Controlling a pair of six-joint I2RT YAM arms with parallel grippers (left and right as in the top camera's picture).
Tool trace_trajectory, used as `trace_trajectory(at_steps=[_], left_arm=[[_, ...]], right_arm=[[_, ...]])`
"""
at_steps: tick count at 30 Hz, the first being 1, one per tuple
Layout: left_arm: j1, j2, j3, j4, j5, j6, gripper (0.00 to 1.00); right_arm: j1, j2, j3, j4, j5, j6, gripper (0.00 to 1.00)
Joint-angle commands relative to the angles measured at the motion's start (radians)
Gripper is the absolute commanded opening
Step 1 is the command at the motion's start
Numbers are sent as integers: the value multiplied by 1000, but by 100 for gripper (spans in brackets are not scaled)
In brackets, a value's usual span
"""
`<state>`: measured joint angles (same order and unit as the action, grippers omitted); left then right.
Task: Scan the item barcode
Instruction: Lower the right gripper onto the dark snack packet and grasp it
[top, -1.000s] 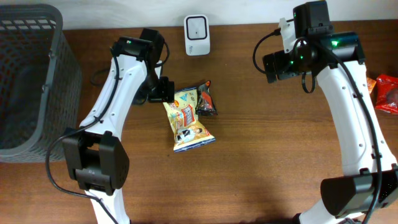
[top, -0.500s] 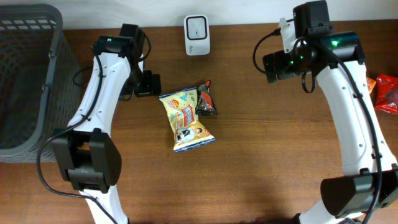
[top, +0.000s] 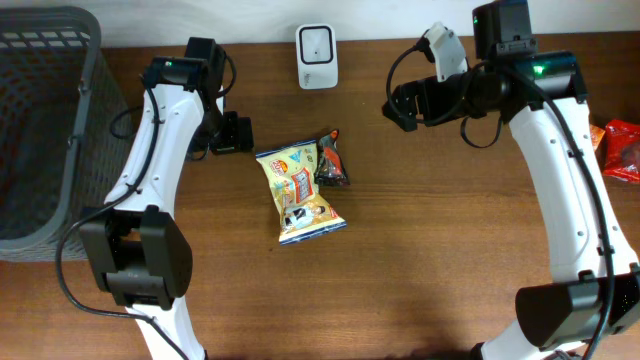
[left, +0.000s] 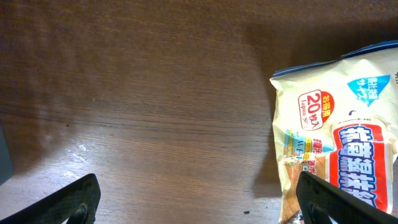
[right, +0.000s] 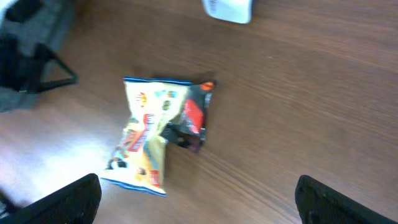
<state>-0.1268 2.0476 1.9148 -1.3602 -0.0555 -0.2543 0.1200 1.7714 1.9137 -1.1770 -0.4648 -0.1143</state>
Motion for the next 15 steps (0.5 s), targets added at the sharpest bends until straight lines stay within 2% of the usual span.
trace_trajectory(at_steps=[1, 7, 8, 9, 11, 15], left_arm=[[0, -5, -2, 2, 14, -6, 99], [0, -5, -2, 2, 14, -6, 99], [0, -5, -2, 2, 14, -6, 99], [0, -5, -2, 2, 14, -6, 99], [0, -5, -2, 2, 14, -6, 99], [-2, -5, -2, 2, 14, -6, 99]], right_arm=[[70, 3, 1, 2, -108, 3, 98], [216, 18, 0, 29, -114, 3, 99], [237, 39, -2, 29, -87, 51, 99], [259, 79, -2, 29, 1, 175, 99], [277, 161, -2, 28, 76, 323, 99], [285, 234, -2, 24, 62, 385, 99]])
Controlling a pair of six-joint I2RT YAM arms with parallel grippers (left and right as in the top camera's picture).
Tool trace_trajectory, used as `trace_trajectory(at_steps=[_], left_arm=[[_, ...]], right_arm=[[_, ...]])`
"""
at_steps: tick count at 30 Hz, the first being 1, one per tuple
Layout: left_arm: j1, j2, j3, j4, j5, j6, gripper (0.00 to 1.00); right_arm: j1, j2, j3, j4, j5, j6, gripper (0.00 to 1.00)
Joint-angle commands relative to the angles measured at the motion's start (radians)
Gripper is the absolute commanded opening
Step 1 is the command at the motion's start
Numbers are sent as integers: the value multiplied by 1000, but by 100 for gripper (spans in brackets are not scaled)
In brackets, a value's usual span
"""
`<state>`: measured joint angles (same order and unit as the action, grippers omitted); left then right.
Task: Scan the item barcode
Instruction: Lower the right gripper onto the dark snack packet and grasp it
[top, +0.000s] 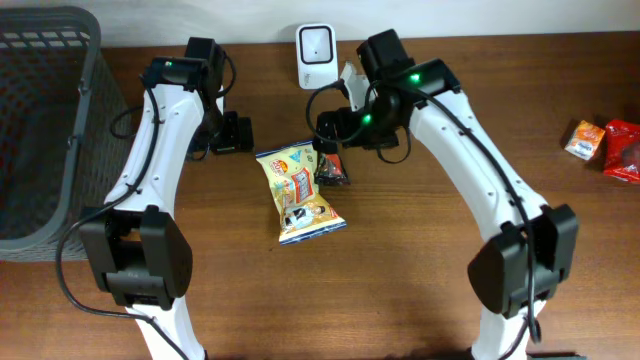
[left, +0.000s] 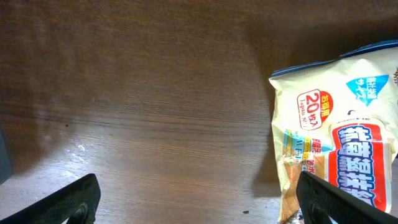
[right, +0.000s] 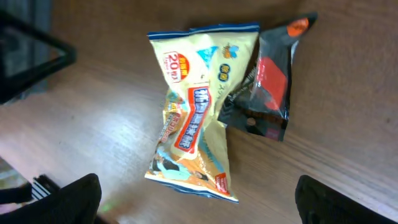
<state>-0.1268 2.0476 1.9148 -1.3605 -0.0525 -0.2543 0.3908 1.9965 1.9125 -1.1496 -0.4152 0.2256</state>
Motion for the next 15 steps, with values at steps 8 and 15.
trace_trajectory(at_steps=[8, 15], left_arm=[[-1, -5, -2, 3, 11, -6, 99], [-1, -5, -2, 3, 11, -6, 99]], right_arm=[[107, 55, -2, 53, 124, 158, 54], [107, 89, -3, 157, 148, 158, 55]])
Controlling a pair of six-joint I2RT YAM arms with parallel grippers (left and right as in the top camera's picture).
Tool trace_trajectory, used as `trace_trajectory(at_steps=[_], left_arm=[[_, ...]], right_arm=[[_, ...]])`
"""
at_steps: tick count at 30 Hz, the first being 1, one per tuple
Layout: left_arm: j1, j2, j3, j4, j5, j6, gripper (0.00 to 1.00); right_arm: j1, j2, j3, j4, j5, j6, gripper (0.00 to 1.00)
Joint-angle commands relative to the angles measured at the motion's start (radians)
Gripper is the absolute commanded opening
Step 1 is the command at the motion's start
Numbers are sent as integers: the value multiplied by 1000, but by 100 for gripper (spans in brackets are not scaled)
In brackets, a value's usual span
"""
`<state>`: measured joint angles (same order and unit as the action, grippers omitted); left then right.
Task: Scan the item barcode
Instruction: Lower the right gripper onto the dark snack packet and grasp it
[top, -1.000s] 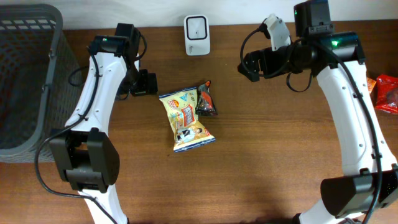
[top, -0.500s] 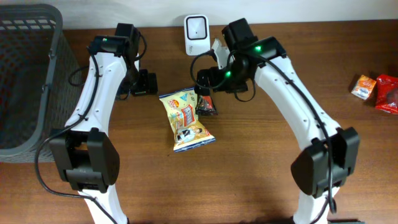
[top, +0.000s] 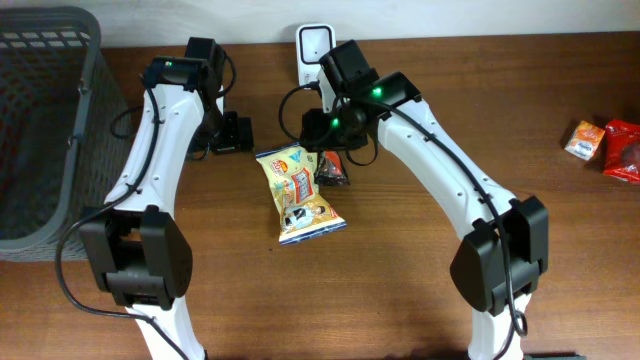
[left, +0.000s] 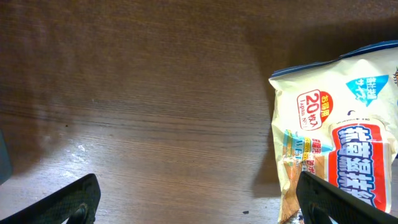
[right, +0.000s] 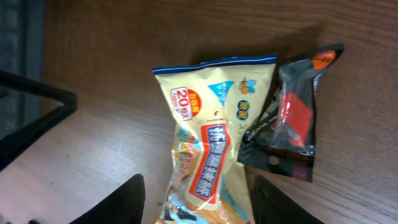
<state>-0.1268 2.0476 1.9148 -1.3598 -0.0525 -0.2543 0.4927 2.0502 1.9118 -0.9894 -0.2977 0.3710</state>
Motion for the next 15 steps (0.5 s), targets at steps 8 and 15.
trace_trajectory(at_steps=[8, 15], left_arm=[[-1, -5, -2, 2, 11, -6, 99], [-1, -5, -2, 2, 11, -6, 99]], right_arm=[[5, 119, -20, 2, 244, 13, 62], [6, 201, -61, 116, 270, 12, 46]])
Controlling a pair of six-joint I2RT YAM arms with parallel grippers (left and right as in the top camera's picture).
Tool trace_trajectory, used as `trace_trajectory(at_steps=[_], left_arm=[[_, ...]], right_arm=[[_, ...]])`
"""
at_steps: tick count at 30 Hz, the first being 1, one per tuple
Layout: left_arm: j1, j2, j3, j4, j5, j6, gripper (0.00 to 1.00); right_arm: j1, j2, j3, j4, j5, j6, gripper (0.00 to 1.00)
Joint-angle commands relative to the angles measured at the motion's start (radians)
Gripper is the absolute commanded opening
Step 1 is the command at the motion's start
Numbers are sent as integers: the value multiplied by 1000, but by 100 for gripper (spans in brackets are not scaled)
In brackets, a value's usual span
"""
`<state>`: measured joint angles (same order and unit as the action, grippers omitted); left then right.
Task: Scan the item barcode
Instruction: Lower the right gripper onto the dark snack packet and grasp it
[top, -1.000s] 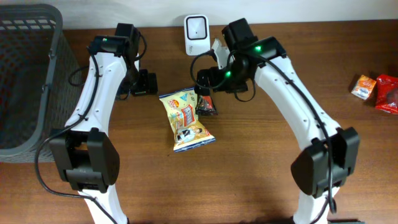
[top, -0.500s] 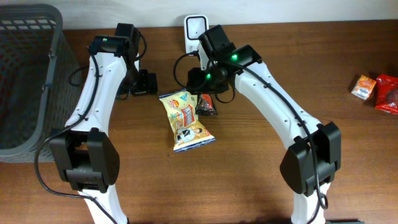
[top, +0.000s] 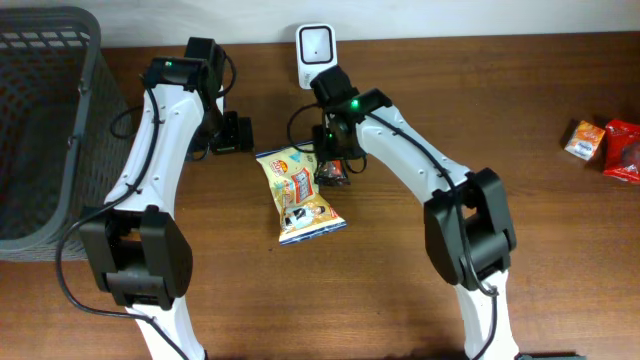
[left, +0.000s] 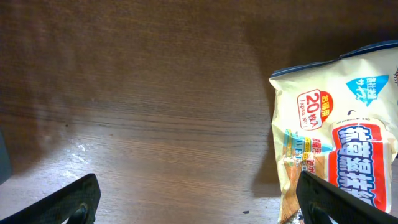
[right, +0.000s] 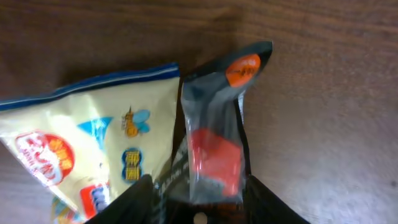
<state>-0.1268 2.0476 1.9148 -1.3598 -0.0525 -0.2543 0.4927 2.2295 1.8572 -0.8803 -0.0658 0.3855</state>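
A black snack packet (right: 214, 146) with a red patch and an orange tip lies on the wooden table, its left edge against a yellow snack bag (right: 93, 137). My right gripper (right: 199, 202) is low over the packet, open, one finger on each side and close to its edges. From overhead the packet (top: 332, 168) sits just below the right gripper (top: 334, 155). The white scanner (top: 316, 45) stands at the back edge. My left gripper (left: 199, 205) hangs wide open over bare wood, left of the yellow bag (left: 339, 137), holding nothing.
A grey mesh basket (top: 40, 120) fills the far left. Red and orange snack packets (top: 610, 145) lie at the far right edge. The yellow bag (top: 298, 195) lies mid-table, right of the left gripper (top: 232, 133).
My right gripper has dropped lower and nearer the black packet, which now fills its view between the fingers. The jaws stand slightly narrower. The left arm has not moved.
My right gripper was wide open, high at the right of the scanner. Then it was over the two snacks in the middle. Then it stood lower with narrowed jaws, and now it straddles the black packet. The left arm stayed still throughout.
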Motion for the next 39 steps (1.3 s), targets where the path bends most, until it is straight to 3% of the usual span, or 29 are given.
trace_trajectory(at_steps=[1, 10, 14, 17, 18, 24, 38, 39], left_arm=[[-1, -5, -2, 2, 11, -6, 99], [-1, -5, -2, 2, 11, -6, 99], [-1, -5, -2, 2, 11, -6, 99], [-1, -5, -2, 2, 11, -6, 99], [-1, -5, -2, 2, 11, -6, 99], [-1, -5, -2, 2, 11, -6, 99], [-1, -5, -2, 2, 11, -6, 99], [-1, -5, -2, 2, 11, -6, 99]], right_arm=[[6, 37, -6, 10, 50, -2, 46], [6, 98, -7, 13, 97, -2, 46], [5, 99, -7, -30, 97, -2, 53], [3, 99, -7, -54, 105, -2, 63], [3, 99, -7, -55, 105, -2, 72], [-28, 99, -7, -95, 123, -2, 100], [-41, 99, -7, -84, 32, -3, 100], [-42, 99, -7, -81, 32, -3, 92]])
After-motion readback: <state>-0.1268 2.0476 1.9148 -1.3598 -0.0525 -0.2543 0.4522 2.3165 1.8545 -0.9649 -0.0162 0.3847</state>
